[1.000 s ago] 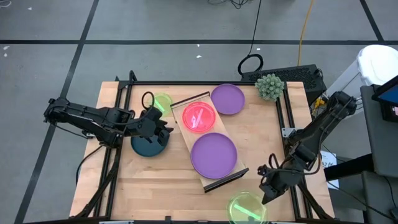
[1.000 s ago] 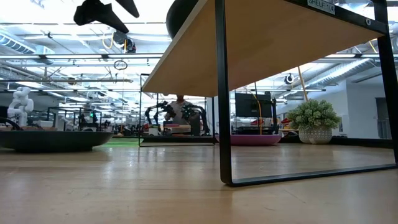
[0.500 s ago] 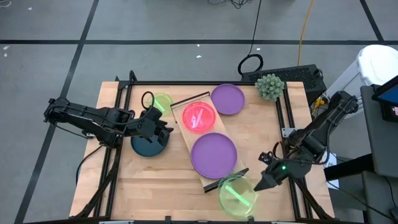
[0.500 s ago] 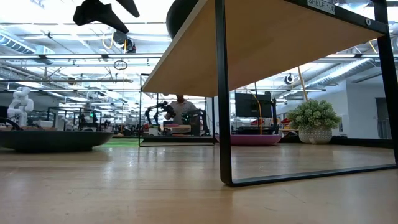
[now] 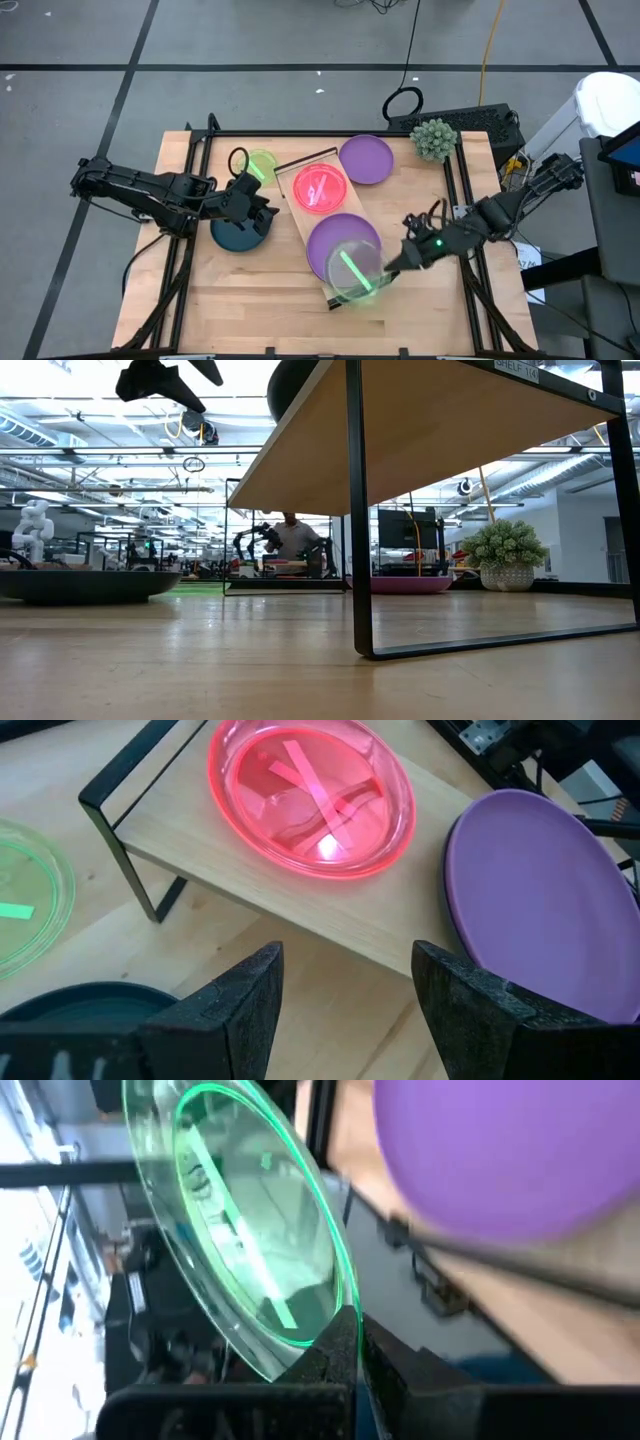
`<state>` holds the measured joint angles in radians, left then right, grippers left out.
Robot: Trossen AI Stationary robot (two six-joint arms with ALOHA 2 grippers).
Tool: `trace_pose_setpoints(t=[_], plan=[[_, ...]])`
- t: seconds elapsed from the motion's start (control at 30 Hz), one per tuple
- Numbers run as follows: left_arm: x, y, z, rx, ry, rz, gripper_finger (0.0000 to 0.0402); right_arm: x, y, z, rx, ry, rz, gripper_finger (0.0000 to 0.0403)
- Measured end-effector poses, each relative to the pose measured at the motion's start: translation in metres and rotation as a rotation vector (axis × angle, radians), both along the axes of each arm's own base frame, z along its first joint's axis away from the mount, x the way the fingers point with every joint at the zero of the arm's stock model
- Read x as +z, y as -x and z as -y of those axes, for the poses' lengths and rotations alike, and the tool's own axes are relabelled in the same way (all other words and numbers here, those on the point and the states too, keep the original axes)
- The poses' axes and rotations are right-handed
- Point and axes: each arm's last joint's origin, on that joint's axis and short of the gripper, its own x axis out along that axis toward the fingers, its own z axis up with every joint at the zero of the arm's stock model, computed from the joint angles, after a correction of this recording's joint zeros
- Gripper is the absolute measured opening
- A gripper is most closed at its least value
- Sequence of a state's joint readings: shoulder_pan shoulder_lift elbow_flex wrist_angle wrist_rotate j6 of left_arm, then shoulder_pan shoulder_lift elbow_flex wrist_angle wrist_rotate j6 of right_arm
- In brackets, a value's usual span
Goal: Place and stack plates onto a shelf
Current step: Stack the bottom green plate on top of the pink plate on the shelf
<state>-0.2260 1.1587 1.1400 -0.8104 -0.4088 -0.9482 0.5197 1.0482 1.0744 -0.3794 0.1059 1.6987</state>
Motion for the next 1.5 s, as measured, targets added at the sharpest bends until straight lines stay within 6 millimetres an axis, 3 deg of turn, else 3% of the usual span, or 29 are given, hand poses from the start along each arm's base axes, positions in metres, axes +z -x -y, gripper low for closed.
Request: trace_pose_setpoints(t=[0.4, 0.7, 1.1, 1.5], plan=[[0.000, 0.003, 0.013, -0.103, -0.029, -0.012, 0.0225, 0.008, -0.015, 0.066, -0.189, 0.227, 0.107, 0.0000], [0.000, 0.004, 0.017, -0.140, -0.051, -0.018, 0.0225, 0.008, -0.019, 0.109, -0.218, 0.293, 0.112, 0.0000], [0.000, 0.004, 0.016, -0.117, -0.095, -0.015, 0.0225, 0.005, -0.020, 0.150, -0.253, 0.360, 0.106, 0.0000], [0.001, 0.003, 0.015, -0.104, -0.122, -0.013, 0.0225, 0.000, -0.057, 0.183, -0.296, 0.348, 0.259, 0.0000]])
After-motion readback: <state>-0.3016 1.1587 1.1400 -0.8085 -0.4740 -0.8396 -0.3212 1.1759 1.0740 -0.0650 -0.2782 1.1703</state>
